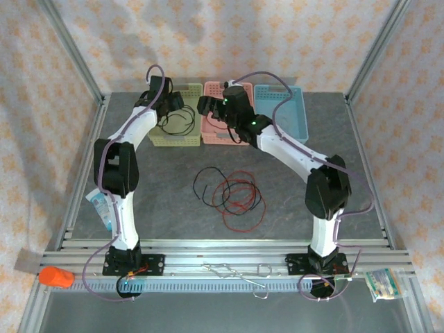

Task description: Untangle the cables

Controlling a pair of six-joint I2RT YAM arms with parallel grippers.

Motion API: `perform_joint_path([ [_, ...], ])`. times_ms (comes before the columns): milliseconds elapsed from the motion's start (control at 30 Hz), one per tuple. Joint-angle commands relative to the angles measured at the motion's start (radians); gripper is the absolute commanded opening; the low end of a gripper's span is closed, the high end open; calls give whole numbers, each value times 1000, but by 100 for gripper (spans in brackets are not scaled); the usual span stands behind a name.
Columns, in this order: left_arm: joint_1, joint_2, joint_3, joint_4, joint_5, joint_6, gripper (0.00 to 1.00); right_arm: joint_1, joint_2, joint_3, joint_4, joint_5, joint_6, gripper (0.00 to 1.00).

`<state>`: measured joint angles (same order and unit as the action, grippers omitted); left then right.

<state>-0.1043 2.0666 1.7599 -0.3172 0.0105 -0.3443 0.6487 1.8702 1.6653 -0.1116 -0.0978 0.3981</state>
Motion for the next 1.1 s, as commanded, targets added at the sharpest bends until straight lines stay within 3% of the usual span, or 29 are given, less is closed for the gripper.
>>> perform_joint_path([
  [0,-40,-152,-88,-15,-43,30,82,-1,-106,-42,38,3,-36,97],
  [333,-187,-604,-614,206,-10,-15,86,2,-369,-372,123,14,-59,96],
  [500,-323,-721,-787,185,-80,-77,86,2,-489,-539,127,29,-47,96],
  [700,-533,-770,-858,104,-262,-173,92,2,-609,-726,106,73,11,96],
  [800,-613,-779,-875,93,-297,-214,95,2,-666,-812,100,80,59,96],
  [1067,-746,-684,-868,18,-388,-373,99,-18,-731,-914,-99,186,108,95],
])
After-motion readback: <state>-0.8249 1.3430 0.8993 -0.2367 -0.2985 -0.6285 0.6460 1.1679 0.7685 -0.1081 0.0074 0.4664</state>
